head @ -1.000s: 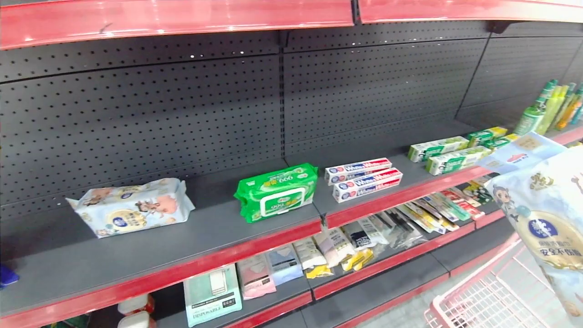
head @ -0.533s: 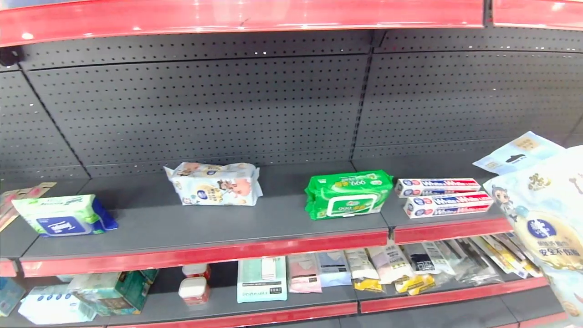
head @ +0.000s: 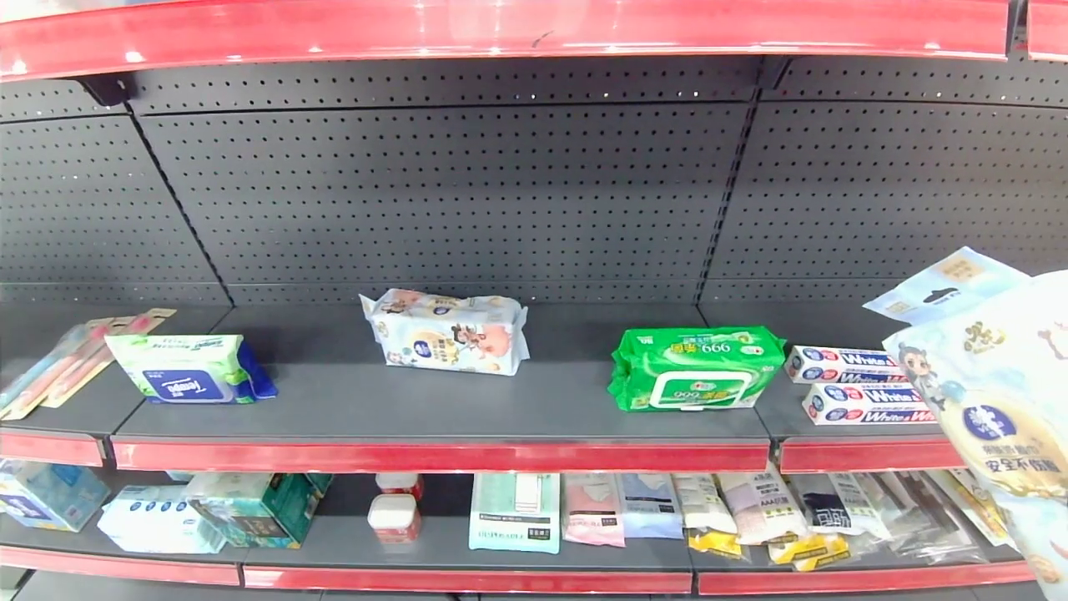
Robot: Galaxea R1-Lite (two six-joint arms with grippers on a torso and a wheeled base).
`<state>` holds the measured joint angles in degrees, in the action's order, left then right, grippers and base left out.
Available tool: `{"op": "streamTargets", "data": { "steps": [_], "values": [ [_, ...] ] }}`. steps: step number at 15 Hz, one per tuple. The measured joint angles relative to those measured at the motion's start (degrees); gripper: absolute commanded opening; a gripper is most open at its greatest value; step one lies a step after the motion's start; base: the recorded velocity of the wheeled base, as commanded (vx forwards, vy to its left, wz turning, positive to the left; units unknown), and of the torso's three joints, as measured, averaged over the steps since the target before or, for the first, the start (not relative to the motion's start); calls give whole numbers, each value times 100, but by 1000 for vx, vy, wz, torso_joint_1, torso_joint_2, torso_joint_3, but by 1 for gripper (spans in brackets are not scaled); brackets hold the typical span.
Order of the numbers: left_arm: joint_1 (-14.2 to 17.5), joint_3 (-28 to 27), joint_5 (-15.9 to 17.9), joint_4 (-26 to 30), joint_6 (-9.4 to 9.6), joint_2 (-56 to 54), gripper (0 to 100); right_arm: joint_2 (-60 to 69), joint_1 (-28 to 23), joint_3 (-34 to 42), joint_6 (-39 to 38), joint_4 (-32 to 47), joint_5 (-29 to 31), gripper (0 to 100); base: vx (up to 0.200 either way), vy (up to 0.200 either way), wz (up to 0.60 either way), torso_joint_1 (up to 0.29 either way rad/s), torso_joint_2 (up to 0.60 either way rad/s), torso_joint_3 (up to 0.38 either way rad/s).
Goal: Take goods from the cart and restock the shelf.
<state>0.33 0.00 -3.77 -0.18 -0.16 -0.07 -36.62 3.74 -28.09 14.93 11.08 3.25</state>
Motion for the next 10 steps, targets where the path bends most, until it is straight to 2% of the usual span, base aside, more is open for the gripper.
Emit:
{"op": "streamTargets", "data": {
  "steps": [2,10],
  "values": [
    [0,0,0,2,0,0,100,5,2,33,-2,-5,-2,0,200,0,0,-7,-2,2],
    [-2,0,0,2,0,0,100,27,0,74,0,-30,-6,0,0,0,0,0,0,0]
  ]
}}
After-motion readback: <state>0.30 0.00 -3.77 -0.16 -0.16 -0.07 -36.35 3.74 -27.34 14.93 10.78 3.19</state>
